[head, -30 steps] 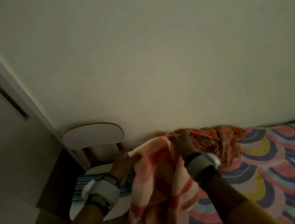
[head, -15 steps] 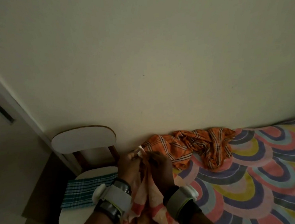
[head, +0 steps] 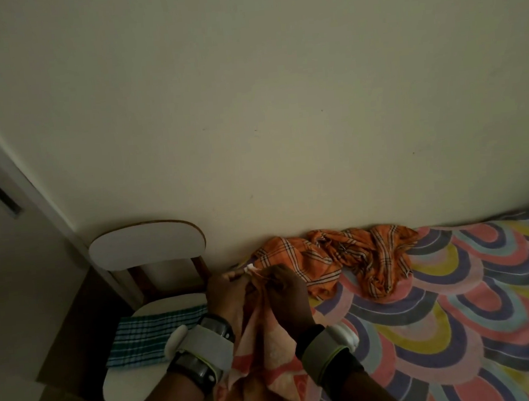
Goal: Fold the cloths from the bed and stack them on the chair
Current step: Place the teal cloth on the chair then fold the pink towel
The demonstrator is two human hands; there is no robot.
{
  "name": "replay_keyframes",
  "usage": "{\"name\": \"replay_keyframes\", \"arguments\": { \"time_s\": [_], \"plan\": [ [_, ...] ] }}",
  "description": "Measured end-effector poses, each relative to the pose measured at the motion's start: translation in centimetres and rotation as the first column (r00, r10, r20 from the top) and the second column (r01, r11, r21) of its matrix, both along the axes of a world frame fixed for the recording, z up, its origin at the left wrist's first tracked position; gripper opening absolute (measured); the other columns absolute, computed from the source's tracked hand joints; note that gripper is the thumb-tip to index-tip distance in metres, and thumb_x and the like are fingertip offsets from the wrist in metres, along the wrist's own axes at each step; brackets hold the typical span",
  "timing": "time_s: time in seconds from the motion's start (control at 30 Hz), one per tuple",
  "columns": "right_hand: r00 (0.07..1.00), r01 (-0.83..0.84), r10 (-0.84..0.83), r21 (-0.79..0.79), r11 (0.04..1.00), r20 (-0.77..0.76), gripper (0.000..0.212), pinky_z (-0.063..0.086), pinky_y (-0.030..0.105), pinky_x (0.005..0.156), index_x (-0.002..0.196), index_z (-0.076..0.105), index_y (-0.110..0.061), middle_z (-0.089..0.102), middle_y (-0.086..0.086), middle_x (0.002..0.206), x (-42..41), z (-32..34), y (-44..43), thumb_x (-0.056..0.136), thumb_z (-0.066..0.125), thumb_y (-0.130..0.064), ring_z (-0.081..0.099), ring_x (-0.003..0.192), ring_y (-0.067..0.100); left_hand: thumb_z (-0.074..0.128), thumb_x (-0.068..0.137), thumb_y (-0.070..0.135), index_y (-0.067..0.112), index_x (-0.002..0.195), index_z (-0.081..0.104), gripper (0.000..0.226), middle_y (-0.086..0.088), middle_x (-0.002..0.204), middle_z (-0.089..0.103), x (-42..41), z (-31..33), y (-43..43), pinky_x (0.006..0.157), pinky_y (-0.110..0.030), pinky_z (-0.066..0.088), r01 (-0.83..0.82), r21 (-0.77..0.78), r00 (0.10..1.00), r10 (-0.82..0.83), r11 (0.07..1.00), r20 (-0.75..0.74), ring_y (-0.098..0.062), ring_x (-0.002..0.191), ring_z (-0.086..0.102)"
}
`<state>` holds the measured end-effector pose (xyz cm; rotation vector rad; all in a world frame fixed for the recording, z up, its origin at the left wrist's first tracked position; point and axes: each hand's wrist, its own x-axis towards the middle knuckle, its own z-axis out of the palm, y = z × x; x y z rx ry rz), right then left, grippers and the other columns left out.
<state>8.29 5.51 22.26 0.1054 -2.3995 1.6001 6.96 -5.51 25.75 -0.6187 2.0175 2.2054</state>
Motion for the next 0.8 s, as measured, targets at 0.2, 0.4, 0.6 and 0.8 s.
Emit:
{"name": "replay_keyframes", "arguments": {
  "time_s": [0.2, 0.4, 0.6, 0.8],
  "plan": [
    [0.987, -0.111, 0.093, 0.135, 0.985, 0.131, 0.010, 0.037, 0.019, 0.055, 0.084, 0.058, -0.021, 0.057, -0.010, 0.075, -0.9, 2.2, 0.8, 0.091, 0.056, -0.027, 0.051, 0.066, 0.003, 0.046, 0.091, 0.007, 0.008, 0.089, 0.064, 0.019, -0.021, 0.095, 0.064, 0.2, 1.4, -0.1, 0.083, -0.043, 0.051, 0.173, -0.050, 0.984, -0.170, 0.984, 0.048, -0.029, 0.082, 0.061],
    [0.994, -0.112, 0.107, 0.253, 0.961, 0.034, 0.015, 0.041, 0.027, 0.060, 0.086, 0.066, -0.008, 0.067, 0.007, 0.083, -1.8, 1.9, 1.7, 0.086, 0.051, -0.007, 0.056, 0.070, 0.015, 0.057, 0.085, 0.001, 0.005, 0.091, 0.069, 0.013, -0.017, 0.092, 0.072, 0.0, 2.4, -0.2, 0.081, -0.039, 0.058, 0.260, -0.172, 0.960, -0.273, 0.950, -0.058, -0.027, 0.086, 0.069],
    [0.984, -0.101, 0.137, 0.269, 0.958, -0.117, 0.022, 0.041, 0.020, 0.068, 0.095, 0.069, -0.011, 0.071, 0.006, 0.092, -3.1, 5.4, 3.4, 0.086, 0.051, -0.002, 0.060, 0.081, 0.013, 0.076, 0.075, 0.025, 0.023, 0.083, 0.064, 0.014, 0.010, 0.081, 0.068, -1.2, 3.8, -0.8, 0.065, -0.011, 0.049, 0.116, -0.645, 0.835, -0.426, 0.756, -0.349, -0.001, 0.078, 0.063],
    [0.978, -0.187, 0.187, 0.008, 0.982, -0.094, 0.030, 0.054, 0.022, 0.077, 0.096, 0.069, -0.016, 0.070, -0.006, 0.091, -3.5, 9.3, 5.0, 0.084, 0.056, 0.008, 0.067, 0.087, 0.004, 0.070, 0.079, 0.028, 0.018, 0.080, 0.060, 0.014, 0.006, 0.076, 0.066, -2.2, 5.4, -0.2, 0.061, -0.016, 0.049, 0.156, -0.681, 0.767, -0.522, 0.716, -0.373, -0.005, 0.072, 0.063]
  ]
}}
